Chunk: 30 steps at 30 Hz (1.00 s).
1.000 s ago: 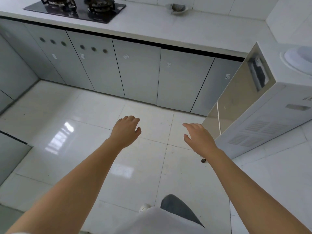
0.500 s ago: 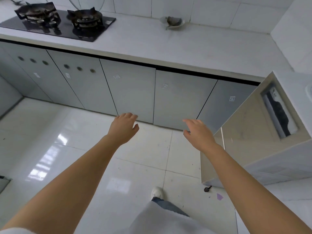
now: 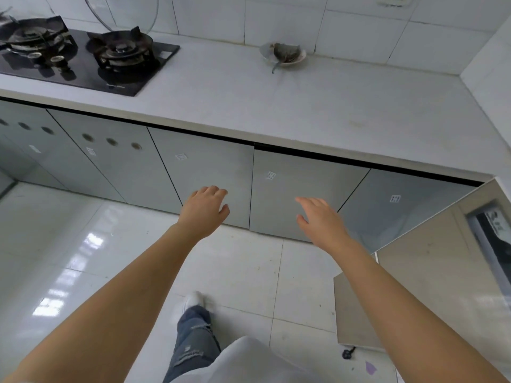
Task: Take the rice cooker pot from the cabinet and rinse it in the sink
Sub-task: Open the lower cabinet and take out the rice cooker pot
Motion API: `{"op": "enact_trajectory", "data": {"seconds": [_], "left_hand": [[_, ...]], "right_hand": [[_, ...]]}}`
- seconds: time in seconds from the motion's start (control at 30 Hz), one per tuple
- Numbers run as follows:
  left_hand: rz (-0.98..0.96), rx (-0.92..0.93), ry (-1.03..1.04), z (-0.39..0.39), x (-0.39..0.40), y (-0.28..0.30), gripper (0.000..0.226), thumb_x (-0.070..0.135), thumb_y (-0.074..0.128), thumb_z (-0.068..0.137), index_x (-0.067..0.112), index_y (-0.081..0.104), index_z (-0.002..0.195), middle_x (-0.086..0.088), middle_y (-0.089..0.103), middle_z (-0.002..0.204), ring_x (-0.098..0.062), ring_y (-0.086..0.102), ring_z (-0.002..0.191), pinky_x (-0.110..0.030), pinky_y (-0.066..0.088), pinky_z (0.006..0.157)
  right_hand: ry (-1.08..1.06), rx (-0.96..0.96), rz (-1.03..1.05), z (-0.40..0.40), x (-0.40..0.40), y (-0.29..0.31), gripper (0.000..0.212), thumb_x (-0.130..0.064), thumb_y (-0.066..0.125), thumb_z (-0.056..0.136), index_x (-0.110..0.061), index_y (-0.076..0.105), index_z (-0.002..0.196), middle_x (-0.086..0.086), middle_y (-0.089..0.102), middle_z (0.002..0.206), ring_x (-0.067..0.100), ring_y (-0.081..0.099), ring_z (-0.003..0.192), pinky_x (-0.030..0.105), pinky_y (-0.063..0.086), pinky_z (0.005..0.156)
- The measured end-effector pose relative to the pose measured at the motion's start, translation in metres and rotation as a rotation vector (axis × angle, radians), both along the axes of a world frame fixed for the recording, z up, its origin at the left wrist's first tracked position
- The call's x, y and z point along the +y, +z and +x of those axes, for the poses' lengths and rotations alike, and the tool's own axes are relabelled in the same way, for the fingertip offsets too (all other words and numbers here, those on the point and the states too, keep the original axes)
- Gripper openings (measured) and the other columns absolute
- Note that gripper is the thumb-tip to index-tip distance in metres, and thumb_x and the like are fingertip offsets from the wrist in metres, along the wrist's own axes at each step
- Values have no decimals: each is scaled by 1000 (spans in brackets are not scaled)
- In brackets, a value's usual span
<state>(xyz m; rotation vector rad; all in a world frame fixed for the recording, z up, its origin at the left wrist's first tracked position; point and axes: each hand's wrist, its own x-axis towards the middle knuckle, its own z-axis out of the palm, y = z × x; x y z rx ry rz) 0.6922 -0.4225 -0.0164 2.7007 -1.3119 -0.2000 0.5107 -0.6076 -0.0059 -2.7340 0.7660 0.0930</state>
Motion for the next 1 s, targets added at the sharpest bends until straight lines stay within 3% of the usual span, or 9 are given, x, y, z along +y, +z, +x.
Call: {"op": "enact_trajectory", "data": {"seconds": [0.23, 0.53, 1.0], "left_hand": [[23, -17, -119, 102, -45, -6, 43, 30, 38, 95, 14, 43, 135, -7, 50, 136, -24, 44, 126, -36, 31, 106], [127, 8, -433, 209, -100, -13, 44, 31, 36, 95, 14, 41, 136, -5, 47, 138, -23, 41, 128, -35, 28, 109], [118, 17, -641, 211, -112, -31, 43, 30, 37, 95, 14, 42, 135, -6, 48, 137, -23, 41, 127, -34, 28, 108]], "right_hand": [[-121, -15, 17, 85, -19, -10, 44, -21, 39, 96, -15, 36, 140, 4, 48, 138, 23, 38, 129, 35, 36, 100], [-405, -71, 30, 167, -21, -14, 44, -19, 42, 96, -13, 38, 139, 5, 52, 136, 23, 42, 127, 34, 38, 98], [-623, -141, 34, 157, 12, -19, 43, -16, 42, 94, -11, 40, 137, 7, 55, 127, 22, 42, 122, 33, 40, 93]]}}
